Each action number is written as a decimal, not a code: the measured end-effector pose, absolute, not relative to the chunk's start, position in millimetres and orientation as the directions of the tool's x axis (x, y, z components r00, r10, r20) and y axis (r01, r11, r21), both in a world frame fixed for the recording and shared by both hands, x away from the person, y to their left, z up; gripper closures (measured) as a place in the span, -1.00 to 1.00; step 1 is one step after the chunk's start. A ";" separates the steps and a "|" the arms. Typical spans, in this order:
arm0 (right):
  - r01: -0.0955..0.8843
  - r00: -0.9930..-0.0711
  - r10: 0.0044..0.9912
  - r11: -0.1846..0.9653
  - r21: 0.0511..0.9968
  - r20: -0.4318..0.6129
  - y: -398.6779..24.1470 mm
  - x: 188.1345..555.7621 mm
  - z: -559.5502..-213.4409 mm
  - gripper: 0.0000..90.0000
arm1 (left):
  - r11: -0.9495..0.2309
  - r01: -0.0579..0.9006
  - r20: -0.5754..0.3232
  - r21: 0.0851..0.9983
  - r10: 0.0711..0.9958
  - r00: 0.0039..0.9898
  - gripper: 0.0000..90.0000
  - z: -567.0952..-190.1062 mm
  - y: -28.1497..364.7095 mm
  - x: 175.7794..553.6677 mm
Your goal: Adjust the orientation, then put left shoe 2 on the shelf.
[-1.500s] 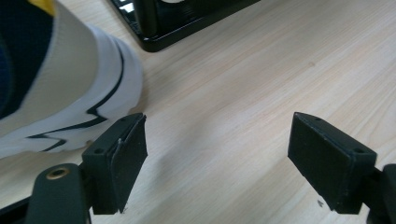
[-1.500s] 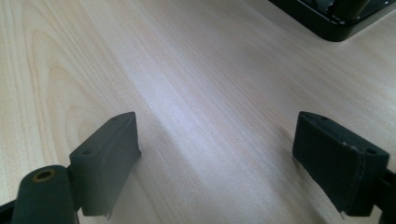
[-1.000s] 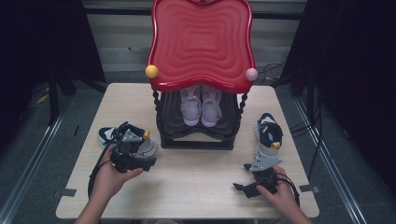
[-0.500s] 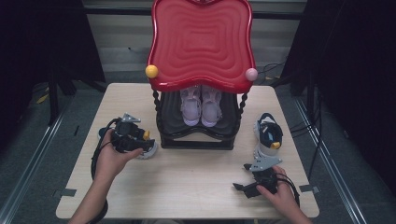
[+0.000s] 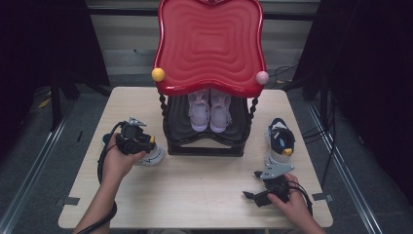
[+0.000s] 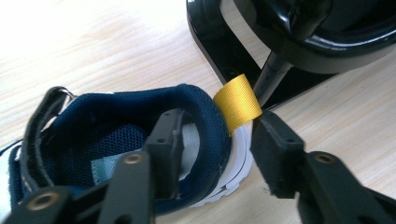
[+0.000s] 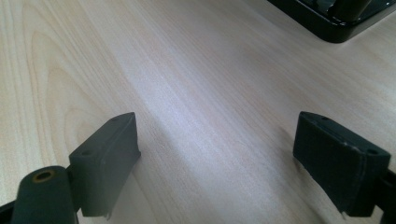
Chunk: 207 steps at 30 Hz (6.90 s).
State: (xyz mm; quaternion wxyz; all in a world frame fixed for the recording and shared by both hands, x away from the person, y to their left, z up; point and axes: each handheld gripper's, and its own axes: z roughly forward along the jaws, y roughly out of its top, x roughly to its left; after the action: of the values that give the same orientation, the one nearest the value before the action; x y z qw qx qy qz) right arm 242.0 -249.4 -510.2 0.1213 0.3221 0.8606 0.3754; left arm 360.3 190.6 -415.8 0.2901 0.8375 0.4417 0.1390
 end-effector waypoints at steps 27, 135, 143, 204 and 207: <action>0.463 -0.763 0.646 0.511 0.724 0.032 -249.4 242.0 -510.3 -0.69 | -0.476 0.646 -0.076 0.597 0.768 0.636 0.12 -410.4 191.6 321.6; 0.464 -0.764 0.644 0.510 0.724 0.035 -249.3 242.0 -510.3 -0.69 | -0.795 0.593 -0.094 0.127 0.585 0.806 0.22 -425.3 149.0 350.5; 0.464 -0.763 0.645 0.510 0.724 0.034 -249.4 242.0 -510.2 -0.69 | -0.802 0.591 -0.102 0.089 0.583 0.806 0.28 -428.1 146.4 353.1; 0.461 -0.766 0.642 0.510 0.726 0.035 -249.4 242.5 -510.3 -0.69 | -0.828 0.555 -0.065 0.074 0.552 0.831 0.72 -342.5 144.9 346.7; 0.460 -0.766 0.642 0.510 0.726 0.035 -249.4 242.5 -510.3 -0.69 | -0.835 0.545 -0.069 0.070 0.541 0.838 0.72 -333.8 143.6 346.4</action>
State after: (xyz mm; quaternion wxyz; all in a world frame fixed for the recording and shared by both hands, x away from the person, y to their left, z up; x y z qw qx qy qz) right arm 242.5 -249.4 -510.3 0.1204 0.3203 0.8606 0.3773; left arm 346.4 143.6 -333.8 0.0435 0.9576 0.2837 -0.0230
